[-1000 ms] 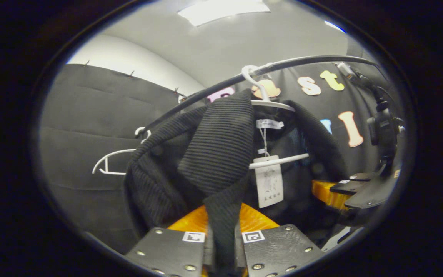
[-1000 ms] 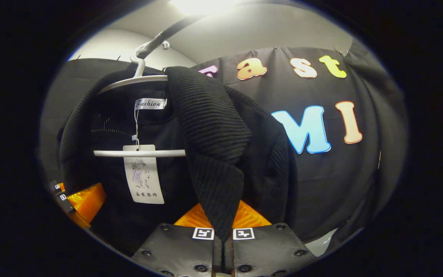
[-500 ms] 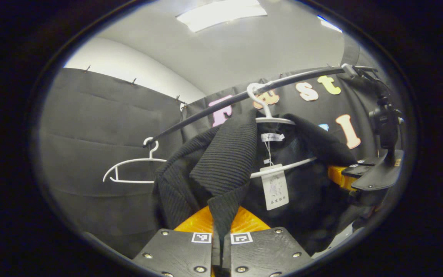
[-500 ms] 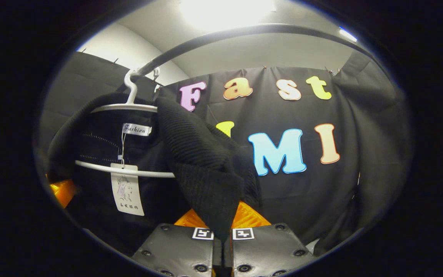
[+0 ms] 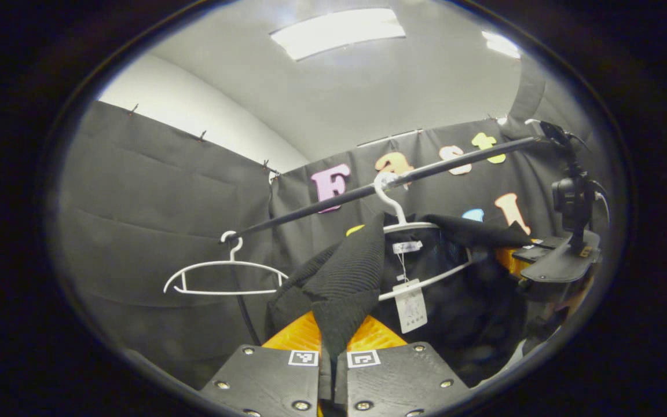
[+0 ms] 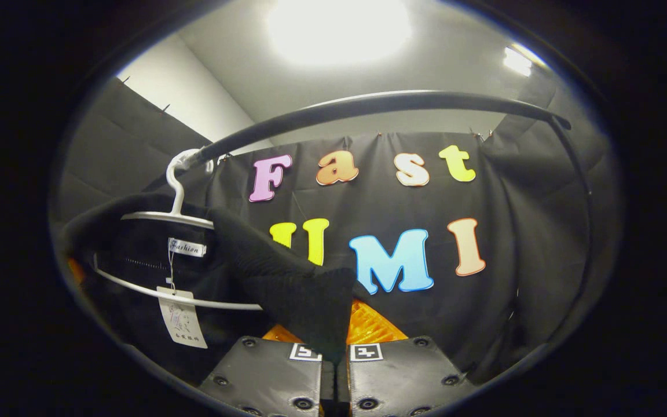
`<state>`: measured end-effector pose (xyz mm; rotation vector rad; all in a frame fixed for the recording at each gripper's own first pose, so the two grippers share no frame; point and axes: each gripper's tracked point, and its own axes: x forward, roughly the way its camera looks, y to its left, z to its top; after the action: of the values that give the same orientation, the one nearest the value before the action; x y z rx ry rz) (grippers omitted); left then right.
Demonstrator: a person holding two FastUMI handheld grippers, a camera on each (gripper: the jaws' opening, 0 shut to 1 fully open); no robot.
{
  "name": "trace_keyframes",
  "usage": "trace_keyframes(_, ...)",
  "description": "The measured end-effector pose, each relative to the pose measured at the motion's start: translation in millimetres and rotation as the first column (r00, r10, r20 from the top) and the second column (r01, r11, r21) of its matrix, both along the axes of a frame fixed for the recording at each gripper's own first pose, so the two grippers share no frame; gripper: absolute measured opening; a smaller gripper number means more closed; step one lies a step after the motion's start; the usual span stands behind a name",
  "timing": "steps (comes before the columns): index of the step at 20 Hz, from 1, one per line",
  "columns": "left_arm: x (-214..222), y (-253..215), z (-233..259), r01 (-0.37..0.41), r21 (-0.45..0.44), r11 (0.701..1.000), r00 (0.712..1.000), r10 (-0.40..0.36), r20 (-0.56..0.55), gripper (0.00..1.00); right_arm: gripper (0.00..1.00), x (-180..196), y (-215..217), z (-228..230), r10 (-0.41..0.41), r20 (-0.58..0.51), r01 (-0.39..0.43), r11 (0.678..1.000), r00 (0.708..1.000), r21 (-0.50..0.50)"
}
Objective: Grasp the clothes on the hanger with both hands and then place them into the laundry hamper below.
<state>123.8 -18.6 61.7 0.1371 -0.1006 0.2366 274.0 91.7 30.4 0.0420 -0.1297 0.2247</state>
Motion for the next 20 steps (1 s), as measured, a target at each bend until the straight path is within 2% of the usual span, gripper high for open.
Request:
trace_keyframes(10,-17.9,60.5,48.9,-0.105,0.074,0.992,0.992,0.099,0.081,0.02,0.07,5.9,-29.0,40.1,-0.052,0.113,0.051,0.999,0.992,0.01)
trace_keyframes(20,13.7,101.7,71.4,-0.079,0.144,0.986,0.991,0.063,0.116,0.02,0.06,37.0,-28.4,40.8,-0.061,0.146,0.06,0.998,0.987,0.012)
